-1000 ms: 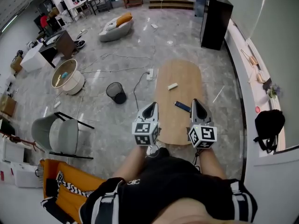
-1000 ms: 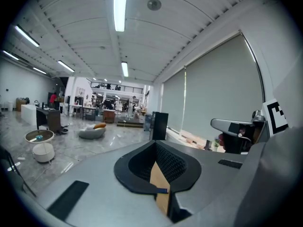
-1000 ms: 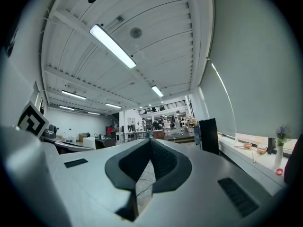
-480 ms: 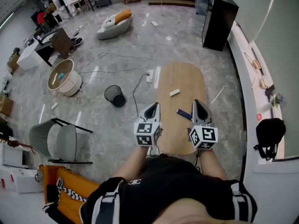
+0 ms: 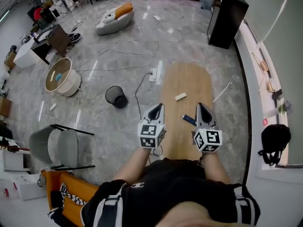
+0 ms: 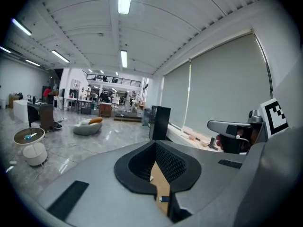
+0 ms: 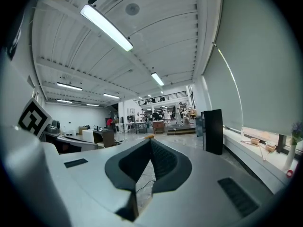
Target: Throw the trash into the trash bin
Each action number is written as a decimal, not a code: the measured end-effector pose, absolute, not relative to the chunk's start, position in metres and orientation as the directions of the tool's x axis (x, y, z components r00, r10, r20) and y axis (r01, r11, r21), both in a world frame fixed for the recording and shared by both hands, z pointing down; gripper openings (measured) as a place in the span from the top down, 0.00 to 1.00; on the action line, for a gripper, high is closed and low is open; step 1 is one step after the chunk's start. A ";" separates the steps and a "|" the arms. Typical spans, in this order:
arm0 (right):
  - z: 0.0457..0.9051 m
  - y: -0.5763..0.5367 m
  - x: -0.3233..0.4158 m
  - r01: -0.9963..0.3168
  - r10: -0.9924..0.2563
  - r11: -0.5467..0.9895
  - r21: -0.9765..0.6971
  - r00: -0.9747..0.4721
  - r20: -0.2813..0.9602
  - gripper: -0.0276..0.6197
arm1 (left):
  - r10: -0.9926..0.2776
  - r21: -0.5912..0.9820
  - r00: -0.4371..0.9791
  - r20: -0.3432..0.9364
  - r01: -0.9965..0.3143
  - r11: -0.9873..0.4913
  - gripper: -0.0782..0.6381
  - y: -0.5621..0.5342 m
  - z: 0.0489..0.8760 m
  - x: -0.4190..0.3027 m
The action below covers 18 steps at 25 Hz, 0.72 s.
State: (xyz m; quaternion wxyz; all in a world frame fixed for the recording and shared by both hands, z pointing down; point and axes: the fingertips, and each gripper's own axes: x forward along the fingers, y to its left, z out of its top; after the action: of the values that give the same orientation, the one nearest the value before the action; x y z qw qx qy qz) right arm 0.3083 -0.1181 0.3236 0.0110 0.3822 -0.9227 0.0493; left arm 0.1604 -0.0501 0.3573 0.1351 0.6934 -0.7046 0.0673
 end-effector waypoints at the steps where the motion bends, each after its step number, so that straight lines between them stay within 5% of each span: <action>1: 0.327 -0.122 0.308 -0.709 -0.706 0.700 -0.084 -0.705 0.062 0.94 | -0.958 0.091 -0.002 0.287 -0.995 0.029 0.87 -0.053 0.359 0.159; 18: 0.407 -0.176 0.308 -0.621 -0.603 0.783 -0.050 -0.776 0.183 0.94 | -0.906 0.125 -0.076 0.417 -0.982 0.140 0.87 -0.086 0.444 0.176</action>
State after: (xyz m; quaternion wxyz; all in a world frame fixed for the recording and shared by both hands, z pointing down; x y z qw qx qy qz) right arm 0.3076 -0.1760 0.4070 0.0789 0.3253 -0.9408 0.0540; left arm 0.1758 -0.0860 0.4436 0.2022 0.6490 -0.7273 0.0945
